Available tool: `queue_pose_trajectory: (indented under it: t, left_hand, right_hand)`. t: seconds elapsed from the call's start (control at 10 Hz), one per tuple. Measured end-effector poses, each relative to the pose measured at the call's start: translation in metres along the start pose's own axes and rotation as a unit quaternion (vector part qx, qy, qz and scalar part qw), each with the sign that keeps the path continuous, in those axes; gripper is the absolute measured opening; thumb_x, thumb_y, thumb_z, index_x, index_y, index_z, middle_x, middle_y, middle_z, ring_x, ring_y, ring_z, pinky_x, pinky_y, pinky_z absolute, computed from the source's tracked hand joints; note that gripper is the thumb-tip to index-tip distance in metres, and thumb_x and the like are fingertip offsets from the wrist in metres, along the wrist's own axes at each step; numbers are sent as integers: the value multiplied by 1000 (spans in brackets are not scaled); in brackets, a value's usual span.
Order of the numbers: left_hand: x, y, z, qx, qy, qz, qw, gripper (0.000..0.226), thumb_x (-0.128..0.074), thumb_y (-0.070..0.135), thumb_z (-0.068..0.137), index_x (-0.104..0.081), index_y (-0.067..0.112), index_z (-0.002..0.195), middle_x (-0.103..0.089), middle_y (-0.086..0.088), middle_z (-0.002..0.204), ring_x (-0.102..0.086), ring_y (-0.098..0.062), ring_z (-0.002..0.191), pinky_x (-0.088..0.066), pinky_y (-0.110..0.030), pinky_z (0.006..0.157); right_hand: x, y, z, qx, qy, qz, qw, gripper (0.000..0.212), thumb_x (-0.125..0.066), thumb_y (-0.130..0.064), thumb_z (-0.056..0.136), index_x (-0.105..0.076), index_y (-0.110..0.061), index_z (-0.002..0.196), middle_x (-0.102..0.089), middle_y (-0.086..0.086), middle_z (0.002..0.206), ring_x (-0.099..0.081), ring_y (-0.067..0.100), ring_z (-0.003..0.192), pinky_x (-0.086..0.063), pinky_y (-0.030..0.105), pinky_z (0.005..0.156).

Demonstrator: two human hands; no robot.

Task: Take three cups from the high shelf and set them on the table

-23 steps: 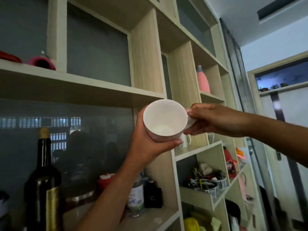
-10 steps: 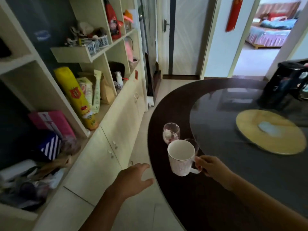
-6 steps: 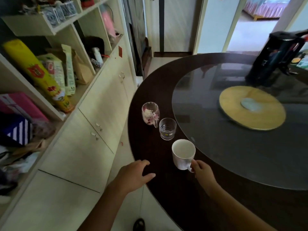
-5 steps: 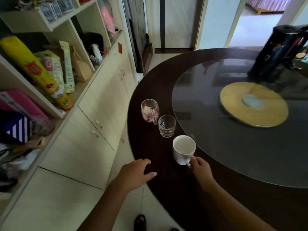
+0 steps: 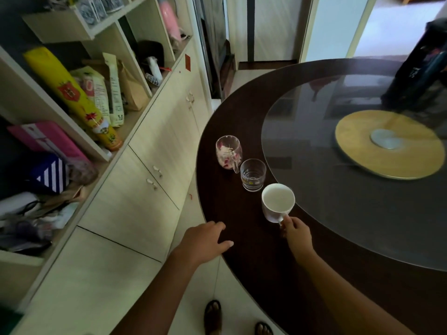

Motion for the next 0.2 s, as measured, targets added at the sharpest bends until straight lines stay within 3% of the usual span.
queue_pose_trajectory:
  t: [0.1, 0.2]
  left_hand:
    - [-6, 1, -8, 6, 4, 7, 1000, 57, -46, 48, 93, -37, 18, 140, -48, -4, 142, -50, -20, 125, -43, -35, 98]
    - [-11, 3, -14, 14, 0, 1, 1000, 57, -46, 48, 93, -37, 18, 140, -48, -5, 142, -50, -21, 125, -43, -35, 97]
  right_hand:
    - [-1, -5, -6, 0, -13, -10, 1000, 35, -46, -32, 95, -56, -2, 110, -59, 12, 91, -54, 18, 73, -45, 31, 64]
    - [0, -2, -13, -18, 11, -53, 998, 54, -53, -36, 91, -40, -2, 131, -49, 19, 121, -57, 24, 91, -49, 34, 72]
Point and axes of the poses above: each hand's wrist, its own z-axis towards the middle knuckle, its own x-axis out of the back of the hand, y = z × x, the point moved 1 cm from there along z, towards the middle knuckle
